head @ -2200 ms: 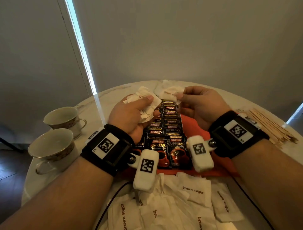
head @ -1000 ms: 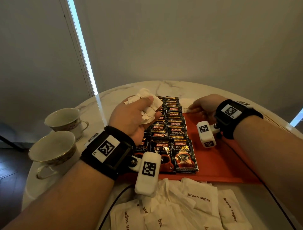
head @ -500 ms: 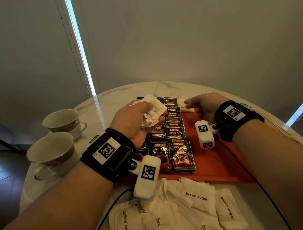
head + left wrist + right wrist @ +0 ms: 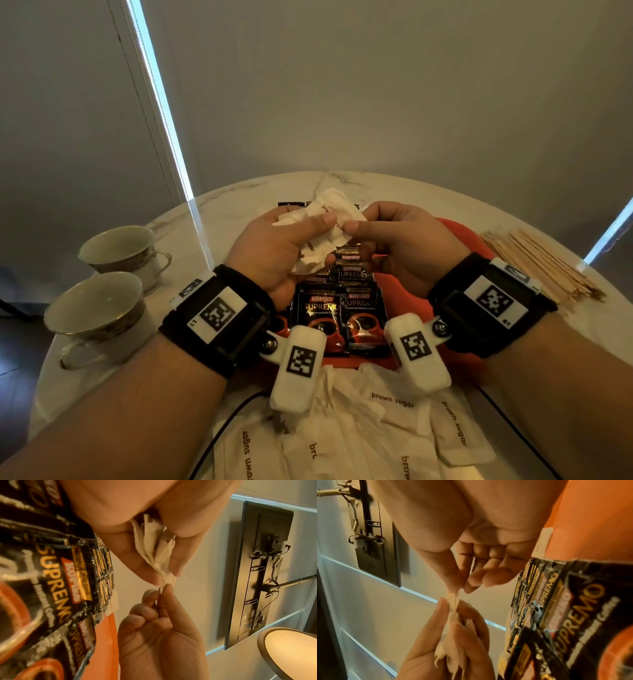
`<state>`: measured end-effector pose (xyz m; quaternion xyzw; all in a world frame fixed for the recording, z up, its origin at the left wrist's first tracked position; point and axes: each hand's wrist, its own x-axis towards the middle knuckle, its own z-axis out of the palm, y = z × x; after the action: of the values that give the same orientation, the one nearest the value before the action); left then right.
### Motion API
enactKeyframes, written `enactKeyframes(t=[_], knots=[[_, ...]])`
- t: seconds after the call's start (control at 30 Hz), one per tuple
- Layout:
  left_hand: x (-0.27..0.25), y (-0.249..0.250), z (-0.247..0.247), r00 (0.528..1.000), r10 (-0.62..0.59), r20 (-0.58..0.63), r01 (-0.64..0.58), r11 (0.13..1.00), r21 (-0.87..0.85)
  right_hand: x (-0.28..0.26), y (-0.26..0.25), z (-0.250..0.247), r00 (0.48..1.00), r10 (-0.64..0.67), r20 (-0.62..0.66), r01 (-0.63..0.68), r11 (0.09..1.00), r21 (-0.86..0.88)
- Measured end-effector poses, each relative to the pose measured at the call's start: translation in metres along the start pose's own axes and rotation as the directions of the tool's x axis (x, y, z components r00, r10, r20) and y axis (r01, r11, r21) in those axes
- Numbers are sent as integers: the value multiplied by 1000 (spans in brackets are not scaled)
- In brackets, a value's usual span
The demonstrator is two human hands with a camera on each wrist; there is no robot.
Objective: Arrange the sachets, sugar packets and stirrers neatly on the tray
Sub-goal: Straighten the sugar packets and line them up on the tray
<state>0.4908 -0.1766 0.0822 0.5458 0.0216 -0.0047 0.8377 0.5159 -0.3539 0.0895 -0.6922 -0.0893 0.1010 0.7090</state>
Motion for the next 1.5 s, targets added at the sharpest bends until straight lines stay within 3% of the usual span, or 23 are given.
enactKeyframes(t=[0.2,0.47,0.77,0.83,1.0,1.3,1.5], knots=[[-5,-2,2,995,47,84,-58,990,130,-7,-3,0,994,-68,84,65,997,39],[-5,-4,5,996,-19,90,0,979,203,-6,1,3,967,-209,-145,217,975,41],[-6,-4,7,997,-15,78,-4,972,237,-1,6,-2,935,-317,-158,294,944,-152],[-6,-3,7,999,17,47,-27,976,215,-2,4,-1,945,-289,-153,278,956,-89],[-1,-1,4,997,43,-64,-38,997,69,-8,1,2,995,-100,23,100,995,-15],[2,-4,2,998,4,-60,0,997,78,3,0,-6,968,-113,-224,149,977,154],[10,4,-3,980,-88,-178,79,995,-56,51,0,-58,868,14,-497,48,993,111]])
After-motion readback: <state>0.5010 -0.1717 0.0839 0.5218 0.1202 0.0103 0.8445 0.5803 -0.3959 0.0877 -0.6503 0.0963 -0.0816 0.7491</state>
